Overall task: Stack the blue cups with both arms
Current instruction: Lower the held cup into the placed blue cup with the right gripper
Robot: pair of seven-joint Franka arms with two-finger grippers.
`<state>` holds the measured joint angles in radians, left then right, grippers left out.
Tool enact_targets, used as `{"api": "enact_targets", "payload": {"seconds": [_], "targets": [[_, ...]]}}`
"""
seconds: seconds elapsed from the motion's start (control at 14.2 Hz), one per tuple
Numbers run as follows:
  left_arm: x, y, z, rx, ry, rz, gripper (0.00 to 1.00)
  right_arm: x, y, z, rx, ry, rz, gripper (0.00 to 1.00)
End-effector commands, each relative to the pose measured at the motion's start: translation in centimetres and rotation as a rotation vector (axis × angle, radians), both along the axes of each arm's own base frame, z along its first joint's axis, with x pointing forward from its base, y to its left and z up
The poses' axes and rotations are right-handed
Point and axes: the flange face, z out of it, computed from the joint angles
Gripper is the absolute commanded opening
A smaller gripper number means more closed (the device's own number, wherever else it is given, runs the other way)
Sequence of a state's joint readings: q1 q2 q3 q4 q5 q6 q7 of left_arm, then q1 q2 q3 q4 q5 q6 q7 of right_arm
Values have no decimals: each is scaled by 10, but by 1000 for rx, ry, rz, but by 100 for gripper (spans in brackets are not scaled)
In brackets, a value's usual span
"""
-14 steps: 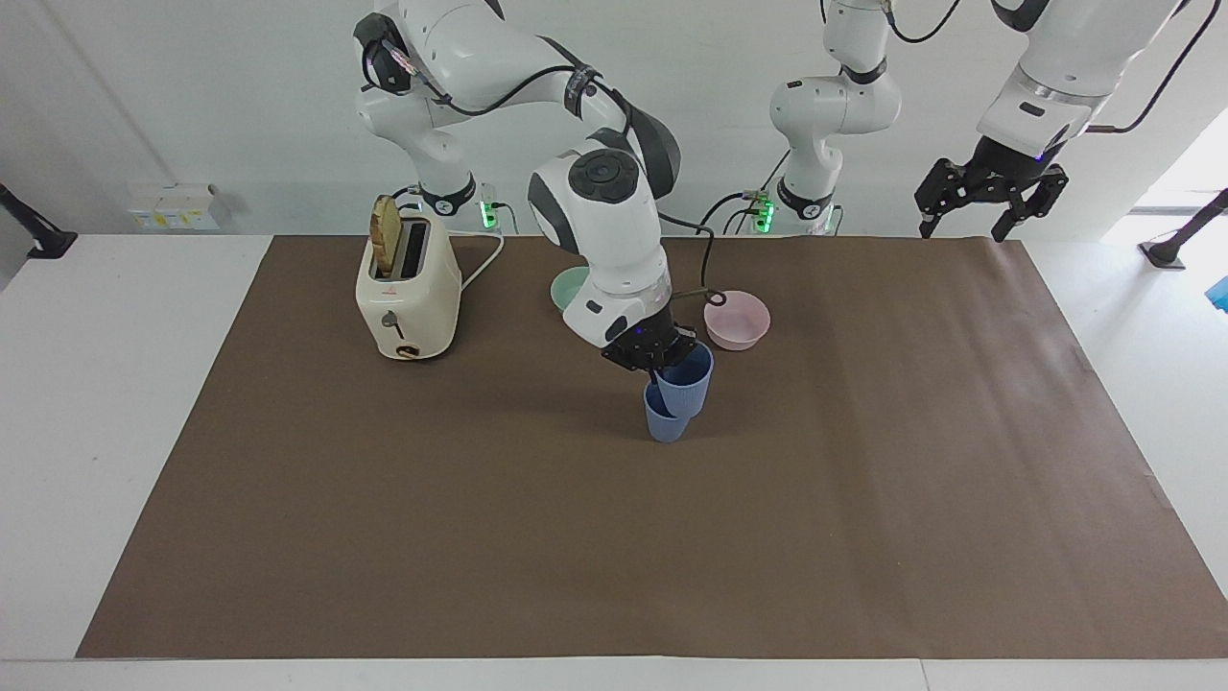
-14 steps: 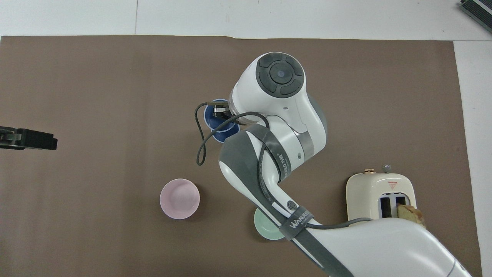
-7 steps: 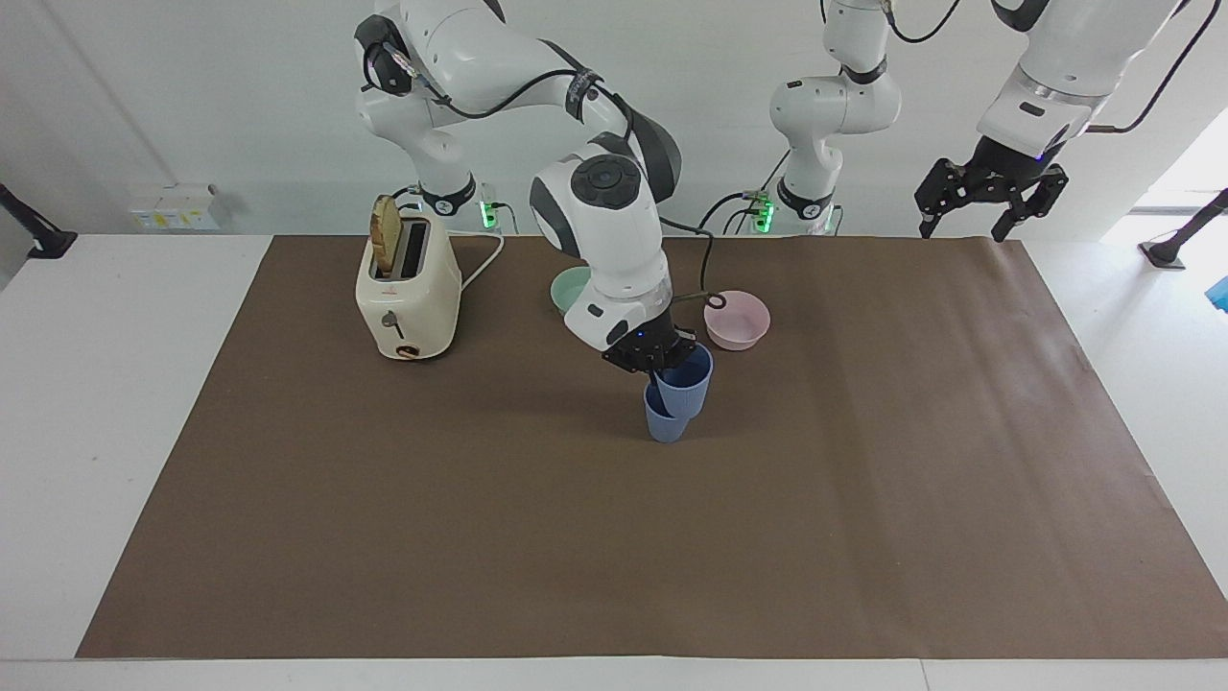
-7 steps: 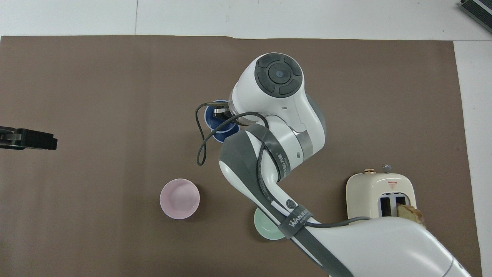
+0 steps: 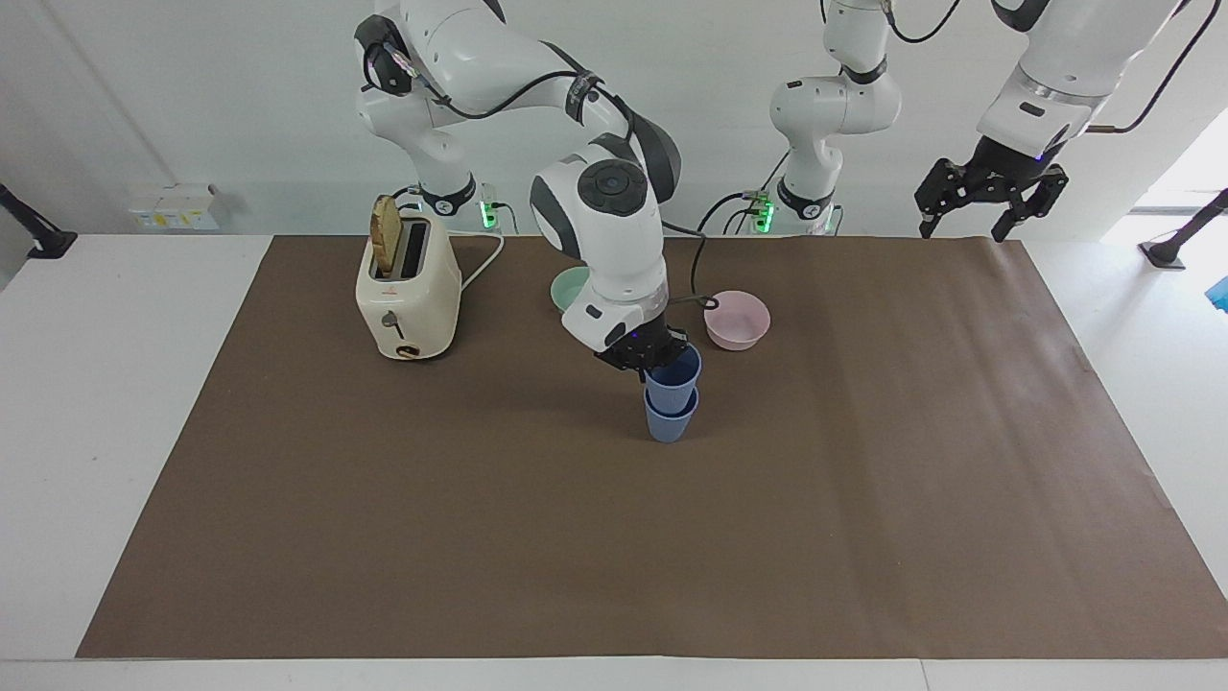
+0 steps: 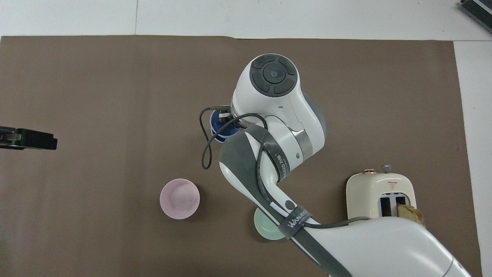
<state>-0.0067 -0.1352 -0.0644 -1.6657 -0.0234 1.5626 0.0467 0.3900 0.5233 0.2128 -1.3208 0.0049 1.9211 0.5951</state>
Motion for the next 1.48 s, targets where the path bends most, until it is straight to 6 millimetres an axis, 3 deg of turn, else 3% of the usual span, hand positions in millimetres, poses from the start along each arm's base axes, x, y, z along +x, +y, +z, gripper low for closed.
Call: {"api": "enact_targets", "payload": {"seconds": [0.0,0.42,0.84,0.99,1.41], "targets": [[-1,3,4,3,7,9,100,0,-4,0,-11,-9,9,0],[-1,3,4,3,7,9,100,-5,-2,-24,-3,-13,12,0],[-1,3,4,1,8,9,100,-6,-2,-31,0,5,4,0],[-1,3,4,1,7,9,100,-4,-5,-31,3,4,-1,33],[-1,3,4,3,7,9,100,-1,-7,-29,10,-9,-7,35]]}}
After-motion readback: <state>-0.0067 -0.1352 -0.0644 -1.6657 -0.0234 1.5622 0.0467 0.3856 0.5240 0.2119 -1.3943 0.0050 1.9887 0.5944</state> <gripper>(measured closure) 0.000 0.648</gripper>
